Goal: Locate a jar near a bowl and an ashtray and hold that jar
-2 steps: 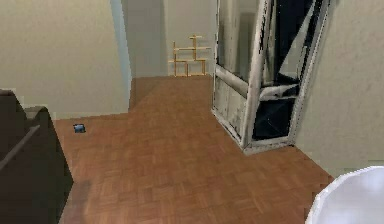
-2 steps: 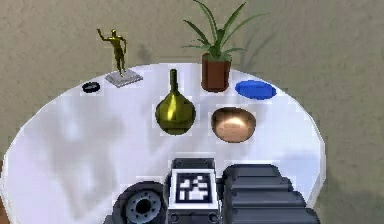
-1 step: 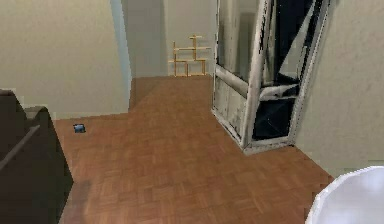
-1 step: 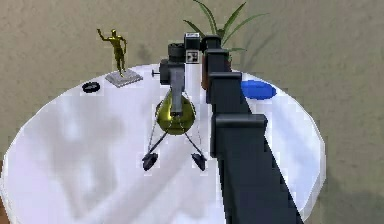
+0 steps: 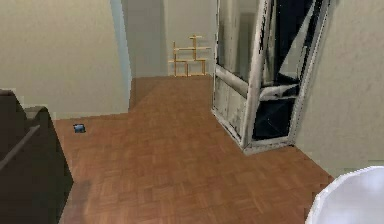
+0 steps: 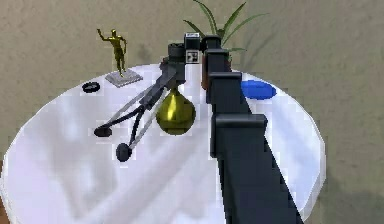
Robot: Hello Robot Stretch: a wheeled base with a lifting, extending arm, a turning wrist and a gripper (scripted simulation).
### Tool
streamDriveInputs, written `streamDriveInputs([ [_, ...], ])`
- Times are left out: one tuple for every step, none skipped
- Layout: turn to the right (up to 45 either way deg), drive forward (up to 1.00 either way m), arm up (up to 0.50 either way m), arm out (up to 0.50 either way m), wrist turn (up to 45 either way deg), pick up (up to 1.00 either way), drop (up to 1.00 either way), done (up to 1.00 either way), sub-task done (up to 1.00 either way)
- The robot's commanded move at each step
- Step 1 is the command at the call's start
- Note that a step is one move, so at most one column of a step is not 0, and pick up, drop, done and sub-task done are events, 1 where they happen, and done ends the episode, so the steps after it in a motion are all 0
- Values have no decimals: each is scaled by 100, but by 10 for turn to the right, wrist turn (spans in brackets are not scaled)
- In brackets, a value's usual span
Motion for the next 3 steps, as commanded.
streamDriveInputs([
  [0,0,0,0,450,0,0,0,0],
  [0,0,0,0,450,0,0,0,0],
  [0,0,0,0,300,0,0,0,0],
])
